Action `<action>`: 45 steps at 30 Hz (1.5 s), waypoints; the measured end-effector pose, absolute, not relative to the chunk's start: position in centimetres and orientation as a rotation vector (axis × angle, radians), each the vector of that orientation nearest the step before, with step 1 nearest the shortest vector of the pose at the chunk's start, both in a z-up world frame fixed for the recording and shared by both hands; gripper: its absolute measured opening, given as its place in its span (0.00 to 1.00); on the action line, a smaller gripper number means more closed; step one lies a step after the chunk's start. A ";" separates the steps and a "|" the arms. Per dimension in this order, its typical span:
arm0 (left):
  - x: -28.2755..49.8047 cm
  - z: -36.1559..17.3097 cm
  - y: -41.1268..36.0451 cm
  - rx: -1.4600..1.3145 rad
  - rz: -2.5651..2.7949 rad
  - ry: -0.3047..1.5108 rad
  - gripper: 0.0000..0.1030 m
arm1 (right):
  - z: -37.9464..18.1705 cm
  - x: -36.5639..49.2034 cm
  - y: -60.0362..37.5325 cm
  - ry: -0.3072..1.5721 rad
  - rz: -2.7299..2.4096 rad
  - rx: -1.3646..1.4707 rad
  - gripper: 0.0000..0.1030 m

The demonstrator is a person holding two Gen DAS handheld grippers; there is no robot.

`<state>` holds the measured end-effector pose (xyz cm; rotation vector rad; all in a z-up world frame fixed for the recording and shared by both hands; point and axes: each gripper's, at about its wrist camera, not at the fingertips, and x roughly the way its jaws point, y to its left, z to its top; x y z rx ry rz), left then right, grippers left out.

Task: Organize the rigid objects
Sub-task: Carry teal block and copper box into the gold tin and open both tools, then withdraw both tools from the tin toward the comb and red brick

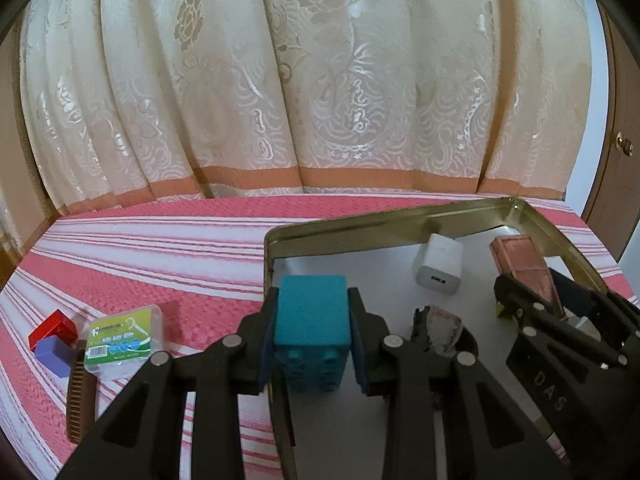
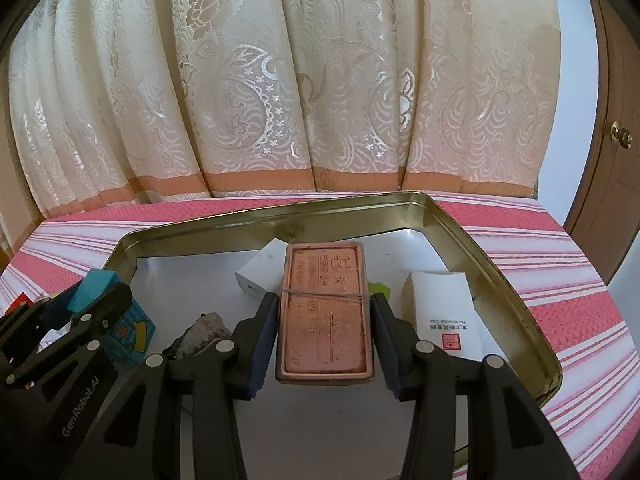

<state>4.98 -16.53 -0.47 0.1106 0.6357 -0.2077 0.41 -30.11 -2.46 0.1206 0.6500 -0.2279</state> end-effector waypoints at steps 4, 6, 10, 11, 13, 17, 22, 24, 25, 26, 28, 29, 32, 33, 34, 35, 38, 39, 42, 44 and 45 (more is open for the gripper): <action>4.9 -0.4 -16.7 0.126 -0.207 0.633 0.30 | -2.5 0.6 -30.0 0.657 -0.211 0.123 0.48; 4.8 -0.4 -17.0 0.148 -0.205 0.632 0.31 | -2.5 0.6 -30.0 0.654 -0.202 0.131 0.49; 4.2 0.0 -16.9 0.140 -0.211 0.604 0.65 | -1.9 0.1 -30.3 0.624 -0.238 0.158 0.72; 4.0 0.3 -16.6 0.131 -0.211 0.586 0.70 | -1.6 -0.3 -30.7 0.599 -0.255 0.167 0.72; 3.7 0.9 -16.2 0.110 -0.205 0.558 0.93 | -0.9 -1.0 -31.5 0.550 -0.266 0.214 0.79; 3.2 1.7 -15.2 0.083 -0.183 0.499 1.00 | -0.2 -2.3 -33.5 0.467 -0.267 0.344 0.83; 3.3 1.2 -14.5 0.092 -0.179 0.506 1.00 | -0.2 -2.2 -33.8 0.470 -0.275 0.383 0.83; 3.4 1.0 -14.3 0.089 -0.177 0.517 1.00 | -0.1 -2.3 -33.7 0.463 -0.287 0.377 0.83; 3.4 0.9 -14.1 0.084 -0.175 0.520 0.99 | -0.1 -2.4 -33.7 0.456 -0.292 0.373 0.83; 3.3 0.9 -13.9 0.079 -0.174 0.520 0.99 | 0.0 -2.7 -33.6 0.440 -0.299 0.371 0.83; 3.2 0.9 -13.5 0.074 -0.171 0.514 1.00 | 0.3 -3.4 -33.7 0.384 -0.321 0.366 0.83; 3.1 0.9 -13.3 0.075 -0.165 0.508 1.00 | 0.4 -3.8 -33.6 0.359 -0.330 0.366 0.83; 2.8 0.9 -12.6 0.085 -0.147 0.483 1.00 | 0.8 -4.8 -33.3 0.290 -0.359 0.360 0.83; 2.7 0.9 -12.4 0.093 -0.138 0.474 1.00 | 0.9 -5.0 -33.2 0.282 -0.367 0.353 0.83; 2.6 0.8 -12.2 0.101 -0.130 0.468 1.00 | 1.0 -5.0 -32.9 0.278 -0.374 0.342 0.83; 2.6 0.7 -12.0 0.109 -0.126 0.465 1.00 | 1.0 -4.9 -32.6 0.283 -0.377 0.327 0.83; 2.5 0.5 -11.6 0.120 -0.125 0.469 1.00 | 1.0 -4.6 -31.9 0.299 -0.380 0.294 0.83; 2.4 0.6 -11.4 0.115 -0.129 0.472 1.00 | 1.1 -4.8 -31.7 0.293 -0.388 0.285 0.83; 2.4 0.6 -10.9 0.103 -0.136 0.476 1.00 | 1.3 -5.5 -31.2 0.268 -0.418 0.273 0.83; 2.4 0.6 -10.7 0.097 -0.140 0.483 1.00 | 1.2 -5.8 -31.0 0.265 -0.425 0.280 0.83; 2.3 0.6 -10.5 0.094 -0.144 0.484 1.00 | 1.2 -6.0 -30.9 0.267 -0.423 0.288 0.83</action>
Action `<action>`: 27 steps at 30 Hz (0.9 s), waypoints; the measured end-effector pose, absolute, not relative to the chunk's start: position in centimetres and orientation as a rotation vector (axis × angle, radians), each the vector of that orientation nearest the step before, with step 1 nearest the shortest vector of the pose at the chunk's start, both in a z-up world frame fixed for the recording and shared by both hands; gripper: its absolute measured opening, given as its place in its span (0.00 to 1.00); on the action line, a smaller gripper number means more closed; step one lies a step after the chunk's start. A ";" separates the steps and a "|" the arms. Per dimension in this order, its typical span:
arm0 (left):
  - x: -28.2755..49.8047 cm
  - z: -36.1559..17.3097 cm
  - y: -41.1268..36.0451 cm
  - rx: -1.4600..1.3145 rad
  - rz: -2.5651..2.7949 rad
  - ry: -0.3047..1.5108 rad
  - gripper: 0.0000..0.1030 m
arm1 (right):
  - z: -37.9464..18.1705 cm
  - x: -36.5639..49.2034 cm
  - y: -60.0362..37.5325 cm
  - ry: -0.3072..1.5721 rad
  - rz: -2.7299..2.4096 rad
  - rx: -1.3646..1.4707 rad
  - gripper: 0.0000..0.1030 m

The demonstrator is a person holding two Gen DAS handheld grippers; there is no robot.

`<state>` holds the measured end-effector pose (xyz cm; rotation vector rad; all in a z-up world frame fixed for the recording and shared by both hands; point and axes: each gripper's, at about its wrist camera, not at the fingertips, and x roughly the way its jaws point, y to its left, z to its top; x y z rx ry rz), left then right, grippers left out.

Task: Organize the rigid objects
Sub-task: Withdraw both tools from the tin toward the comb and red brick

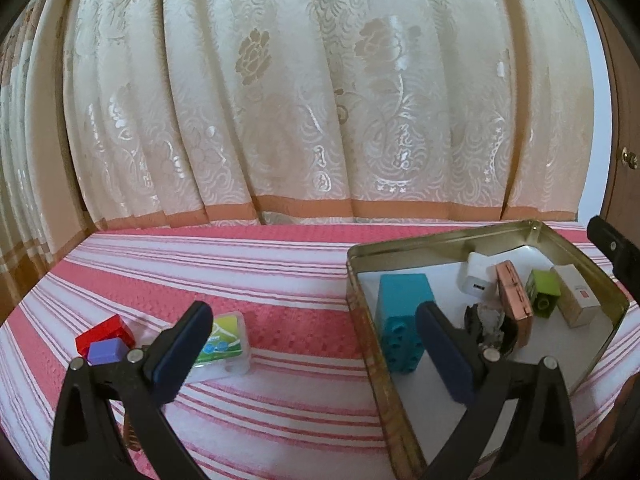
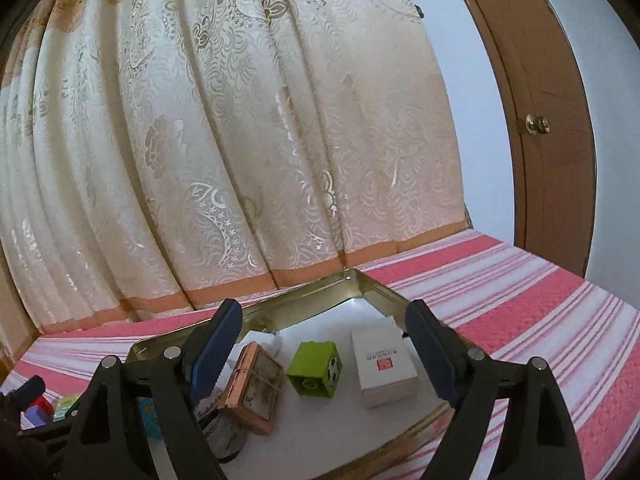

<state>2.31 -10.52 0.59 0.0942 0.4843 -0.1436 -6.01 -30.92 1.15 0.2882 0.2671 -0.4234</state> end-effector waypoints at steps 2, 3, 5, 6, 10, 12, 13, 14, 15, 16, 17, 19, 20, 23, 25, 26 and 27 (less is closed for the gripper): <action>2.1 0.6 -10.2 0.097 -0.143 0.482 1.00 | 1.0 -6.3 -30.8 0.276 -0.418 0.311 0.83; 2.1 0.6 -10.2 0.100 -0.142 0.481 0.99 | 1.0 -6.4 -30.7 0.280 -0.415 0.321 0.83; 1.8 0.7 -9.9 0.105 -0.148 0.477 1.00 | 0.8 -6.7 -30.4 0.290 -0.407 0.342 0.83; 1.7 0.7 -9.8 0.104 -0.150 0.477 1.00 | 0.8 -6.8 -30.2 0.292 -0.404 0.348 0.83; 1.7 0.6 -8.8 0.091 -0.155 0.482 0.99 | 0.8 -7.4 -29.1 0.283 -0.403 0.339 0.83; 1.7 0.6 -8.3 0.083 -0.153 0.488 0.99 | 0.9 -7.7 -28.4 0.276 -0.402 0.324 0.83; 1.7 0.5 -8.0 0.080 -0.154 0.489 0.99 | 1.0 -7.8 -28.0 0.275 -0.401 0.318 0.83; 1.6 0.5 -7.8 0.079 -0.153 0.489 0.99 | 1.0 -7.8 -27.8 0.275 -0.399 0.315 0.83; 1.5 0.5 -7.6 0.079 -0.153 0.489 0.99 | 1.0 -7.9 -27.5 0.275 -0.397 0.311 0.83; 1.4 0.5 -7.4 0.080 -0.153 0.486 0.99 | 1.0 -8.0 -27.1 0.274 -0.395 0.307 0.83; 1.4 0.5 -7.2 0.082 -0.154 0.485 0.99 | 1.0 -8.1 -26.7 0.275 -0.392 0.305 0.83; 1.3 0.5 -6.8 0.086 -0.156 0.483 0.99 | 1.0 -8.2 -26.1 0.280 -0.381 0.311 0.83; 1.3 0.5 -6.7 0.086 -0.157 0.484 0.99 | 0.9 -8.1 -25.8 0.284 -0.373 0.317 0.83; 1.4 0.5 -6.0 0.081 -0.158 0.488 0.99 | 0.9 -8.0 -24.6 0.297 -0.350 0.318 0.83; 1.5 0.5 -5.4 0.077 -0.156 0.492 0.99 | 0.9 -7.9 -23.8 0.302 -0.342 0.309 0.83; 1.5 0.5 -5.1 0.076 -0.154 0.495 0.99 | 0.9 -7.8 -23.3 0.304 -0.338 0.306 0.83; 1.6 0.4 -4.8 0.076 -0.155 0.498 0.99 | 0.8 -7.8 -22.9 0.306 -0.335 0.305 0.83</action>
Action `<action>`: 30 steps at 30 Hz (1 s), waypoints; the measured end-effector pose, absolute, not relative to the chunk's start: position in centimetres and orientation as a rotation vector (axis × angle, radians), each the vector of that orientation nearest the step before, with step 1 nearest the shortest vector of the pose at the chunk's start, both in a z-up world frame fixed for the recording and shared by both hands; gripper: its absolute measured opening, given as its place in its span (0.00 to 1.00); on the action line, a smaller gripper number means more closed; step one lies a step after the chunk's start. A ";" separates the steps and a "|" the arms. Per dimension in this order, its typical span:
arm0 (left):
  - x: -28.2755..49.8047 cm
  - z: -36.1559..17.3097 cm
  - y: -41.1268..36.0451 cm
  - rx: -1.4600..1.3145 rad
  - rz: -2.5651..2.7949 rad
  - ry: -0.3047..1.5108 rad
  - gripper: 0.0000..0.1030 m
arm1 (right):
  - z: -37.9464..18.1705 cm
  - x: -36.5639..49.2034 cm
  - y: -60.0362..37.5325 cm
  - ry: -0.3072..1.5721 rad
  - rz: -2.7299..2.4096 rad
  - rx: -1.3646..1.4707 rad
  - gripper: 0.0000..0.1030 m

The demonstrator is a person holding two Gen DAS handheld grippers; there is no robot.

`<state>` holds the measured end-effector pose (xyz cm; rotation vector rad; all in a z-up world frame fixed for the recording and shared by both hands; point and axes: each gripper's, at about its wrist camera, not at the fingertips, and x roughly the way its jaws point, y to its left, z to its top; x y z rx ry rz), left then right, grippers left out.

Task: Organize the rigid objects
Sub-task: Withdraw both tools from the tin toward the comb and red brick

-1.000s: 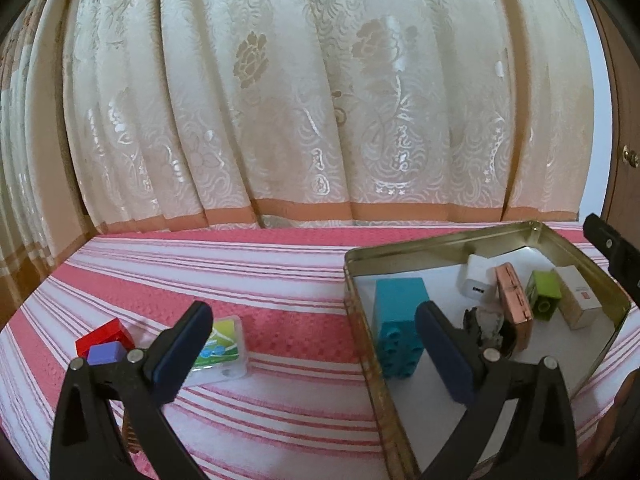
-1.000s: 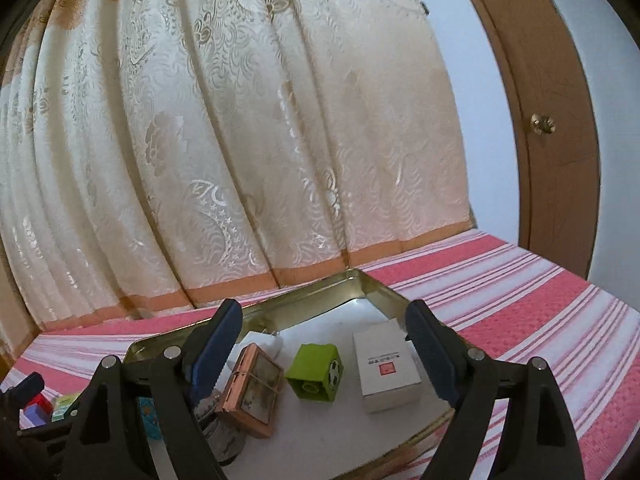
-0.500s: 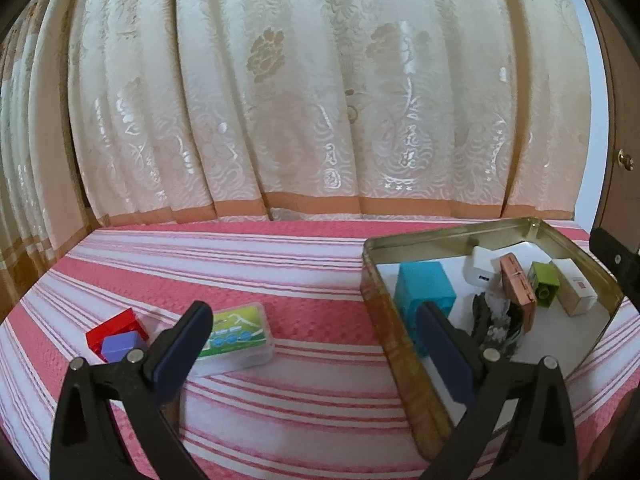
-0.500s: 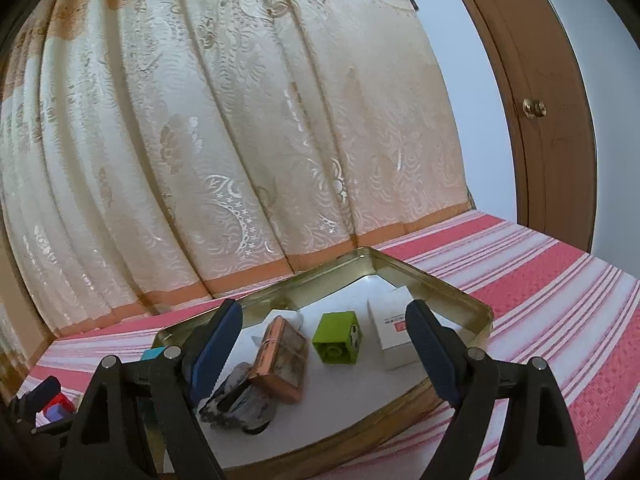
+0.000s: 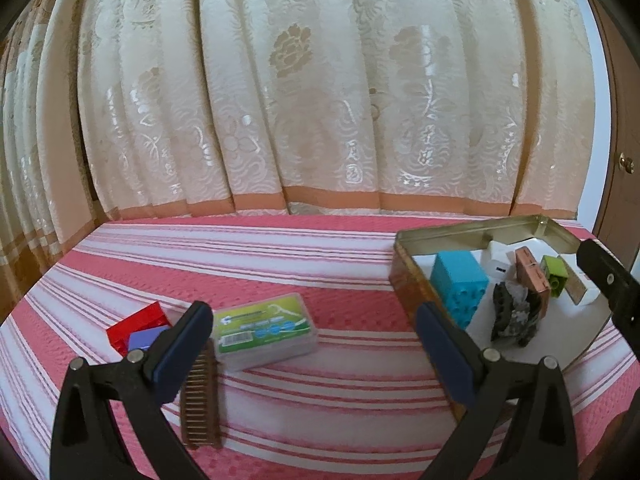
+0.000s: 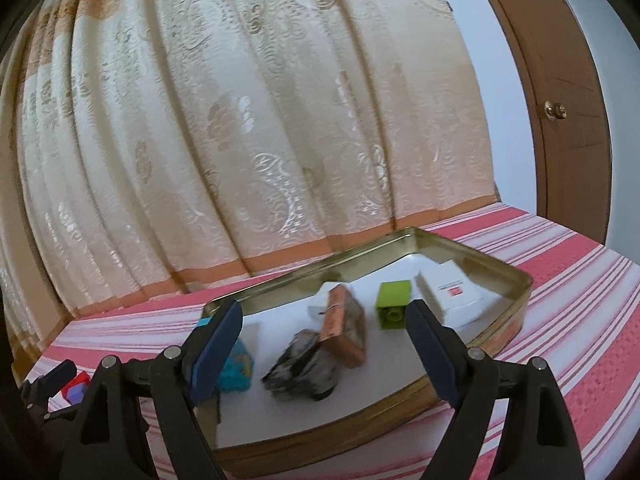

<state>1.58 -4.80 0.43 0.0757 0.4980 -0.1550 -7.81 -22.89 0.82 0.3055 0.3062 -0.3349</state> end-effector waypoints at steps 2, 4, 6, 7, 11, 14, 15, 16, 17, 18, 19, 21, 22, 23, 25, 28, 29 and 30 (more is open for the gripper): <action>1.7 0.4 -4.2 0.073 -0.155 0.502 0.99 | 0.7 -7.7 -22.1 0.311 -0.323 0.313 0.83; 1.8 0.3 -3.4 0.072 -0.148 0.502 0.99 | 0.7 -7.5 -21.3 0.318 -0.311 0.317 0.83; 1.9 0.3 -2.7 0.071 -0.141 0.500 0.99 | 0.6 -7.2 -20.5 0.323 -0.302 0.315 0.83; 2.0 0.3 -2.3 0.070 -0.138 0.500 0.99 | 0.7 -7.1 -20.0 0.323 -0.296 0.315 0.83; 2.3 0.2 -0.7 0.063 -0.128 0.505 0.99 | 0.5 -6.7 -18.3 0.331 -0.272 0.319 0.83; 2.6 0.2 0.5 0.061 -0.116 0.505 0.99 | 0.5 -6.3 -16.9 0.344 -0.247 0.317 0.83; 2.7 0.1 0.9 0.061 -0.112 0.505 0.99 | 0.5 -6.1 -16.5 0.348 -0.239 0.315 0.83; 2.8 0.1 1.2 0.060 -0.108 0.505 0.99 | 0.5 -6.0 -16.1 0.353 -0.231 0.313 0.83; 3.0 0.1 1.6 0.058 -0.105 0.506 0.99 | 0.4 -5.8 -15.6 0.357 -0.222 0.310 0.83; 3.2 0.1 2.0 0.054 -0.101 0.509 0.99 | 0.4 -5.7 -15.1 0.360 -0.215 0.307 0.83; 3.3 0.1 2.4 0.051 -0.099 0.512 0.99 | 0.4 -5.5 -14.7 0.364 -0.209 0.305 0.83; 3.6 0.1 3.2 0.058 -0.086 0.509 0.99 | 0.3 -5.2 -14.0 0.374 -0.194 0.302 0.83; 3.7 0.1 3.6 0.065 -0.076 0.505 0.99 | 0.2 -5.1 -13.7 0.381 -0.186 0.302 0.83; 3.8 0.1 4.1 0.071 -0.067 0.502 0.99 | 0.2 -4.9 -13.2 0.392 -0.175 0.301 0.83; 4.3 0.1 5.2 0.075 -0.047 0.502 0.99 | 0.0 -4.6 -12.7 0.408 -0.159 0.299 0.83; 5.1 -0.1 7.6 0.054 -0.007 0.517 0.99 | -0.2 -4.1 -11.7 0.440 -0.121 0.297 0.83; 5.4 -0.1 8.3 0.042 0.004 0.525 0.99 | -0.3 -3.9 -11.3 0.450 -0.107 0.294 0.83; 5.7 -0.2 9.2 0.028 0.017 0.535 0.99 | -0.4 -3.8 -11.0 0.457 -0.097 0.291 0.83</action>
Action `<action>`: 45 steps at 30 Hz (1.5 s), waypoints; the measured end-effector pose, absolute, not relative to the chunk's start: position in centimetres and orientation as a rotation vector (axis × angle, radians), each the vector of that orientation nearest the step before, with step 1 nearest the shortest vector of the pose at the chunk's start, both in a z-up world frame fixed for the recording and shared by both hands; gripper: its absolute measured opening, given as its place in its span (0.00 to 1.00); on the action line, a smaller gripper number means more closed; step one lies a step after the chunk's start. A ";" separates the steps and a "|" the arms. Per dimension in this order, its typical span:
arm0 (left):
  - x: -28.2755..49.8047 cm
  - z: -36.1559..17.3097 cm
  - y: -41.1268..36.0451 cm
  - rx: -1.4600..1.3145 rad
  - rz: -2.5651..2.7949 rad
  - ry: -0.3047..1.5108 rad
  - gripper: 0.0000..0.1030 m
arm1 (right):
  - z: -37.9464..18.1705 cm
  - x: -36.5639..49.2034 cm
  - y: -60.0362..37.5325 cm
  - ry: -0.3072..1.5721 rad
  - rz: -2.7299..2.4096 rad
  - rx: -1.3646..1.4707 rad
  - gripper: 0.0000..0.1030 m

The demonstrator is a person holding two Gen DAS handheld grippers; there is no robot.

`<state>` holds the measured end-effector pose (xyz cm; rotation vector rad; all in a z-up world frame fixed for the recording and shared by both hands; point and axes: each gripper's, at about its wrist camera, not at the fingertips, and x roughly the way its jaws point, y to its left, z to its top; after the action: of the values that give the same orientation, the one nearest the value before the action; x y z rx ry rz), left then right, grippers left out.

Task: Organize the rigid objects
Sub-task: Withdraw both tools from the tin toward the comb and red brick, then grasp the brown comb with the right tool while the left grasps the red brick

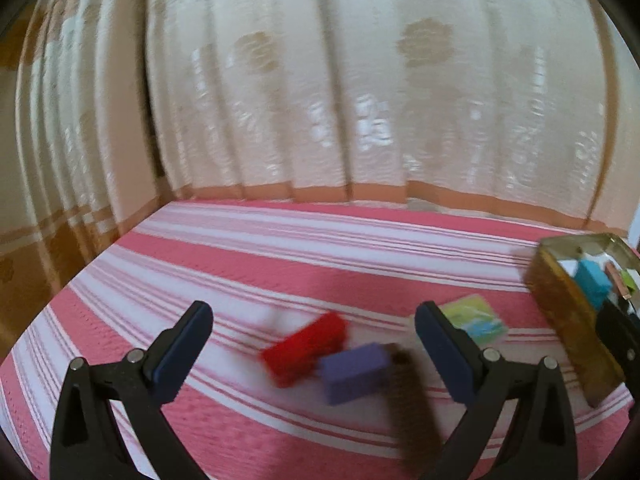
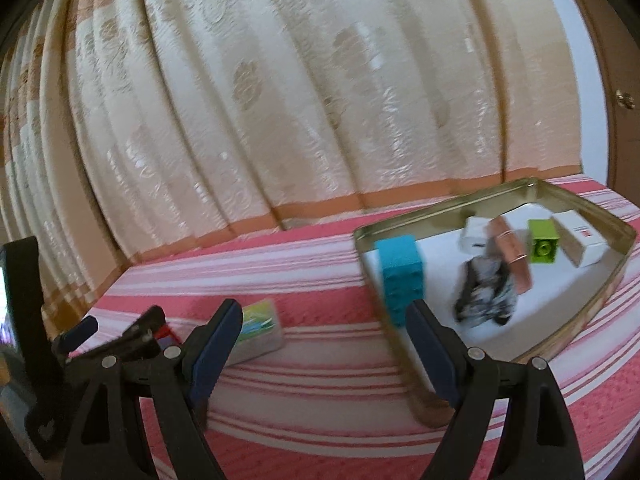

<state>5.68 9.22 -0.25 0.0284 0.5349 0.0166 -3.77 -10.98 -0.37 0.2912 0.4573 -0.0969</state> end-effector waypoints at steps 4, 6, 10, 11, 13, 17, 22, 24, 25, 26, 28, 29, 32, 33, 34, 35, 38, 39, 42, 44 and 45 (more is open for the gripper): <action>6.8 -0.7 12.5 -0.017 0.073 0.567 0.99 | -0.7 -3.2 -9.2 0.501 -0.040 0.263 0.83; 7.3 -0.9 14.0 -0.038 0.098 0.579 0.99 | -0.8 -2.8 -8.2 0.523 -0.010 0.244 0.83; 7.9 -1.2 16.6 -0.064 0.141 0.595 0.99 | -1.2 -2.3 -5.9 0.564 0.058 0.212 0.82; 8.1 -1.3 17.0 -0.073 0.145 0.602 0.99 | -1.3 -2.0 -5.1 0.580 0.077 0.199 0.82; 8.5 -1.6 17.9 -0.094 0.148 0.621 0.99 | -1.8 -1.3 -3.7 0.623 0.107 0.165 0.70; 8.9 -1.9 18.9 -0.108 0.153 0.639 0.99 | -3.0 0.4 -1.4 0.732 0.158 0.123 0.54; 8.8 -1.8 18.6 -0.081 0.135 0.639 0.99 | -4.3 1.7 0.5 0.804 0.175 0.099 0.38; 8.8 -1.8 18.1 -0.059 0.122 0.641 0.99 | -4.8 2.3 1.2 0.843 0.176 0.073 0.37; 8.9 -1.8 17.8 -0.046 0.113 0.644 0.99 | -5.1 2.5 1.5 0.862 0.167 0.060 0.36; 8.9 -1.8 17.6 -0.036 0.107 0.647 0.99 | -5.3 2.7 1.7 0.871 0.153 0.051 0.35; 9.0 -1.8 17.3 -0.020 0.094 0.653 0.99 | -5.4 2.8 1.8 0.875 0.147 0.047 0.35; 9.1 -1.8 17.0 -0.012 0.085 0.656 0.99 | -5.4 2.8 1.8 0.873 0.147 0.046 0.35; 9.1 -1.8 16.2 0.021 0.061 0.662 0.99 | -5.4 2.9 1.5 0.873 0.154 0.049 0.28; 9.2 -1.9 15.9 0.036 0.048 0.665 0.99 | -5.4 2.9 1.4 0.874 0.165 0.053 0.28; 9.3 -1.9 15.6 0.051 0.031 0.673 0.99 | -5.4 2.9 1.1 0.873 0.178 0.061 0.27; 9.4 -2.0 15.2 0.066 0.013 0.682 0.99 | -5.4 2.9 0.8 0.873 0.188 0.069 0.27; 9.7 -2.4 14.1 0.112 -0.050 0.713 1.00 | -5.4 2.6 0.2 0.871 0.197 0.077 0.27; 9.7 -2.4 13.9 0.117 -0.070 0.714 0.99 | -5.4 2.4 -0.1 0.871 0.201 0.078 0.27; 9.9 -2.6 13.4 0.116 -0.136 0.737 1.00 | -5.3 1.5 -1.3 0.870 0.218 0.090 0.27; 10.3 -2.9 13.1 0.109 -0.170 0.759 1.00 | -5.3 1.1 -2.3 0.871 0.219 0.108 0.27; 10.3 -2.9 13.2 0.100 -0.174 0.763 1.00 | -5.3 1.0 -2.7 0.870 0.217 0.117 0.27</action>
<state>10.28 13.19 -2.91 0.1005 0.7629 -0.1738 1.01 -2.73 -5.34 0.1168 0.8702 0.2171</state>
